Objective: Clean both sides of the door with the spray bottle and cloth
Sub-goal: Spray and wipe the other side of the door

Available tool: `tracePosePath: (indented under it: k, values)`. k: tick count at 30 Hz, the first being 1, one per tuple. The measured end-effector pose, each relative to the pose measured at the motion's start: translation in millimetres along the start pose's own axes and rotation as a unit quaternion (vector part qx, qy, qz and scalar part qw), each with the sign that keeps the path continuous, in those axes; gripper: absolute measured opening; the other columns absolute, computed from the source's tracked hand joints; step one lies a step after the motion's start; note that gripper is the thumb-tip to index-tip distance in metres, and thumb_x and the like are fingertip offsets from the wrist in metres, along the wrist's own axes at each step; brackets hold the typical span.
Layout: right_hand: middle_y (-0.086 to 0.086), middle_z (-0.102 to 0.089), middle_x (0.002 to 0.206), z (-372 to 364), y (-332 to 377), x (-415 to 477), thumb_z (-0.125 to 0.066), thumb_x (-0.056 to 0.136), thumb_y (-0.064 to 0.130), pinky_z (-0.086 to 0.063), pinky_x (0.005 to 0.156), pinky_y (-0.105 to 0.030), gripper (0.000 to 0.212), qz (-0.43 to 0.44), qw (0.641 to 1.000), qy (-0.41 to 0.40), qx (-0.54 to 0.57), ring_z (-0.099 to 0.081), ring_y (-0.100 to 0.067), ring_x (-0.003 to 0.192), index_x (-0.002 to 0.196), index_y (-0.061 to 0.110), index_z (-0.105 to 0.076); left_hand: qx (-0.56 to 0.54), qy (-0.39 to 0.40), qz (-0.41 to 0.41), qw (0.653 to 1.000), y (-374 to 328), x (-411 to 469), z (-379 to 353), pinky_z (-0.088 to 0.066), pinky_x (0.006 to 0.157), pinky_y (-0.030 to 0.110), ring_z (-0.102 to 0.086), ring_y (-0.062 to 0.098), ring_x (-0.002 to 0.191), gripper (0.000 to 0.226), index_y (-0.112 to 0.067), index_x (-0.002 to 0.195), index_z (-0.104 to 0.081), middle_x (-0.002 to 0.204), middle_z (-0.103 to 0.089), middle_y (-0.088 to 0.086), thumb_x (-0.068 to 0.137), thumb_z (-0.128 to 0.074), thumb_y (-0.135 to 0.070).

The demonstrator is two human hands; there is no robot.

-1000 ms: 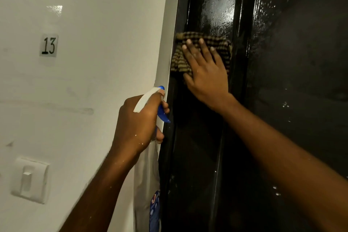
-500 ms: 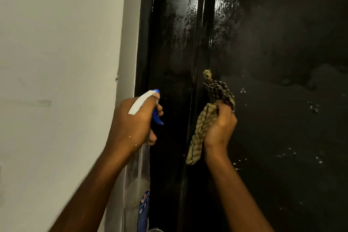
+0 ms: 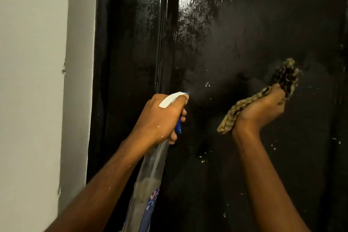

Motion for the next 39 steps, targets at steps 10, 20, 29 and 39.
tracePosePath:
  k: [10,20,29,39]
  values:
    - [0.005,-0.014,0.169,-52,-62,-42,-0.038,0.091,0.048,-0.005,0.122,-0.055,0.072,0.443,0.56,0.428,-0.555,-0.005,-0.024,0.156,0.16,0.033,-0.023,-0.049,-0.103,-0.074,0.991,7,8,35,-0.046,0.046,0.032,-0.054,0.031,0.041,0.041,-0.005,0.081,-0.07,0.078,-0.072,0.011,0.098,-0.052,-0.038]
    - [0.005,-0.008,0.169,5,-55,34,-0.032,0.088,0.043,-0.009,0.123,-0.059,0.076,0.345,0.648,0.287,-0.615,-0.002,-0.023,0.156,0.161,0.031,-0.014,-0.022,-0.08,-0.098,0.992,8,7,47,-0.051,0.048,0.034,-0.059,0.038,0.048,0.043,-0.011,0.081,-0.07,0.08,-0.073,0.008,0.088,-0.053,-0.049]
    - [0.002,-0.014,0.169,-51,-72,-57,-0.038,0.091,0.053,-0.011,0.122,-0.059,0.074,0.477,0.537,0.423,-0.552,-0.009,-0.026,0.156,0.16,0.03,-0.024,-0.06,-0.115,-0.081,0.988,15,9,55,-0.047,0.043,0.03,-0.051,0.025,0.037,0.041,-0.002,0.085,-0.068,0.079,-0.071,0.014,0.098,-0.05,-0.037]
    - [0.006,-0.015,0.169,30,-63,26,-0.036,0.089,0.043,-0.012,0.123,-0.056,0.074,0.359,0.65,0.295,-0.601,-0.007,-0.021,0.156,0.16,0.033,-0.022,-0.046,-0.102,-0.079,0.991,-3,13,27,-0.046,0.045,0.03,-0.054,0.03,0.042,0.04,-0.006,0.082,-0.07,0.079,-0.072,0.01,0.097,-0.055,-0.04]
Point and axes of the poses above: each hand's wrist, its own x-axis towards the middle knuckle, its own z-axis out of the back of the hand, y = z × x, the point moved 5 cm from there along x, towards the middle knuckle
